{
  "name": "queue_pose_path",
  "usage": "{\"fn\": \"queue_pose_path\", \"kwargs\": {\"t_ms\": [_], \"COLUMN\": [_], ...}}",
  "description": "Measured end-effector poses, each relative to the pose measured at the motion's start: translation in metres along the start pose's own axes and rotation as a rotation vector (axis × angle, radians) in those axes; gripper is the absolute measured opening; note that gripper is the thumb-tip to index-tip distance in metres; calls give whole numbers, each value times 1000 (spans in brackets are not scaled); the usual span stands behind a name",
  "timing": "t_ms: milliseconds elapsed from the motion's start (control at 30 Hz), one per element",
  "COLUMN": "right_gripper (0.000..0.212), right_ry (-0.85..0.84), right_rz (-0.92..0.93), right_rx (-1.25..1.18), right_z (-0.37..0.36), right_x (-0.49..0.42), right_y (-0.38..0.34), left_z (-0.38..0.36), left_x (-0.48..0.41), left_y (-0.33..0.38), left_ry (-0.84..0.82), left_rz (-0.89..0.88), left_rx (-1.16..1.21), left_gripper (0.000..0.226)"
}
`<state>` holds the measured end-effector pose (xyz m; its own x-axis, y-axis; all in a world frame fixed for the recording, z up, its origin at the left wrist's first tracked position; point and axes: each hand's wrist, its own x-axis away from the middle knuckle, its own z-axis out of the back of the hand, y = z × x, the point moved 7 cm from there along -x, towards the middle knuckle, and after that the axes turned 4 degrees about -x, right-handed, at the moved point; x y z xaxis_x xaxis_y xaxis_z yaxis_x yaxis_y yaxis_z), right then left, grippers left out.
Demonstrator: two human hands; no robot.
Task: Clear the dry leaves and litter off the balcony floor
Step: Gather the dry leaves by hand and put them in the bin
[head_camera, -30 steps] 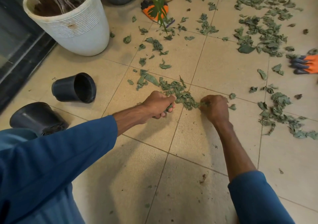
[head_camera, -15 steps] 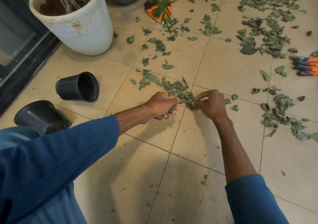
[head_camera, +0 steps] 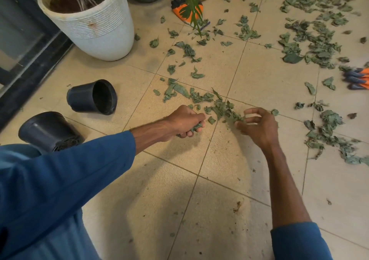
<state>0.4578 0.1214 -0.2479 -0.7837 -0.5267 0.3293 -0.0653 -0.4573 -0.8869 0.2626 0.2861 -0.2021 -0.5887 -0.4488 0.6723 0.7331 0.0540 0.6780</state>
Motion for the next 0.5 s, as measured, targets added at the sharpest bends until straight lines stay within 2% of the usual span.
{"fn": "queue_pose_path", "kwargs": {"t_ms": [67,200,300,500], "right_gripper": [45,25,21,44], "right_ry": [-52,-143,-206,-164], "right_rz": [-13,48,52,38], "right_rx": [-92,-38,-107,-230], "right_z": [3,-4,-10,-4], "right_x": [-1,1,4,8], "right_y": [-7,-20,-22,-21], "left_z": [-1,-3,-5,-6], "left_x": [-1,-2,-2,-1], "left_y": [0,0,2,2], "left_ry": [-3,-8,-16,-26], "left_rz": [5,7,4,-2], "left_rx": [1,-5,-8,-11], "left_gripper": [29,30,30,31]}}
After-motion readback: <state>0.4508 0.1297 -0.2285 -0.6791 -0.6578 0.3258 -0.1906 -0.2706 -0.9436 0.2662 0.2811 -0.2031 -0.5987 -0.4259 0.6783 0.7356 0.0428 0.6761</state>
